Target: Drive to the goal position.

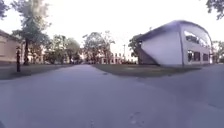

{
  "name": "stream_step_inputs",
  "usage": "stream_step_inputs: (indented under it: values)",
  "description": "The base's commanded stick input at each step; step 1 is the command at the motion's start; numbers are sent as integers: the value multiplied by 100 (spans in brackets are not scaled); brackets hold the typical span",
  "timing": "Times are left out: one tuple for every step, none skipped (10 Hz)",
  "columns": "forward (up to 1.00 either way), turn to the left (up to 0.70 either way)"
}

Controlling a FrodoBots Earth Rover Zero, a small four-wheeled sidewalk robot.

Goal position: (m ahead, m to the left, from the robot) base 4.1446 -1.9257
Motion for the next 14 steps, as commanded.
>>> stream_step_inputs:
  values:
    - [0, 0]
    - [0, 0]
    - [0, 0]
    - [0, 0]
    - [0, 0]
    - [0, 0]
    - [0, -28]
    - [0, -70]
    - [0, -70]
    - [0, -70]
    - [0, -70]
    - [0, -70]
    - [0, -70]
    - [0, -70]
